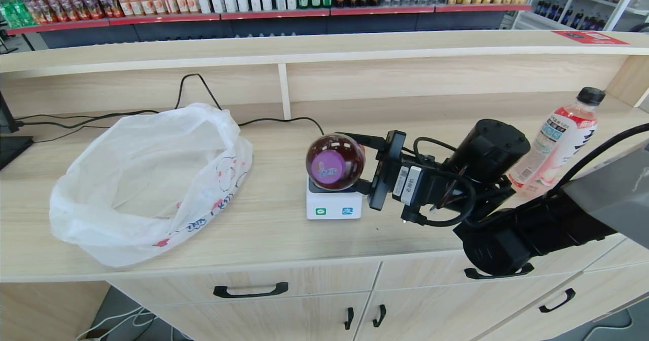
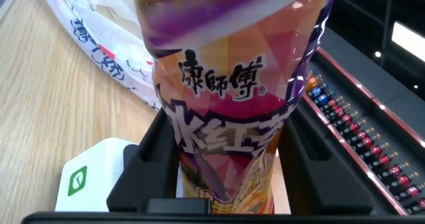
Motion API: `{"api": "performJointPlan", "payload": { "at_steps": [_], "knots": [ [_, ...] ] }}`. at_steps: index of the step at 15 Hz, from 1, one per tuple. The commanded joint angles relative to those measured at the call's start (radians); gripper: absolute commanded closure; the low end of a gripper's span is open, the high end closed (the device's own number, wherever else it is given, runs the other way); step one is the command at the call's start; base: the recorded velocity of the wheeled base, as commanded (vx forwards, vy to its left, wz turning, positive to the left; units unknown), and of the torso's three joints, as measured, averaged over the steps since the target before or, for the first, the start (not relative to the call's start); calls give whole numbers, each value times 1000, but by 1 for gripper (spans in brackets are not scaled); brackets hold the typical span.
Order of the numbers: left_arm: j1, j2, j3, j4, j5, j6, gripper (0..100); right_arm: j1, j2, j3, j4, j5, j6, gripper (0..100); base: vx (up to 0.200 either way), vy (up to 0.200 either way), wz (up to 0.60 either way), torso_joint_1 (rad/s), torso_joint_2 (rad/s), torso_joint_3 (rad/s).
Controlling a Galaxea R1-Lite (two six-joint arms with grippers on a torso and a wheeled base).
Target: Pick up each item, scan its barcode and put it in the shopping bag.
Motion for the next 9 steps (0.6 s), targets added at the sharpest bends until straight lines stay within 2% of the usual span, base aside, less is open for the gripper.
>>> {"api": "performJointPlan", "payload": {
  "at_steps": [1,3,6,9],
  "knots": [
    [0,0,0,0,0,0,100,2,-19,0,-25,-8,46,100,0,0,0,0,0,0],
    [0,0,0,0,0,0,100,-22,-57,37,-108,-66,184,100,0,0,0,0,0,0],
    [0,0,0,0,0,0,100,-36,-126,181,-134,-132,247,100,0,0,0,0,0,0],
    [0,0,0,0,0,0,100,-33,-174,256,-155,-253,347,100,0,0,0,0,0,0]
  ]
}}
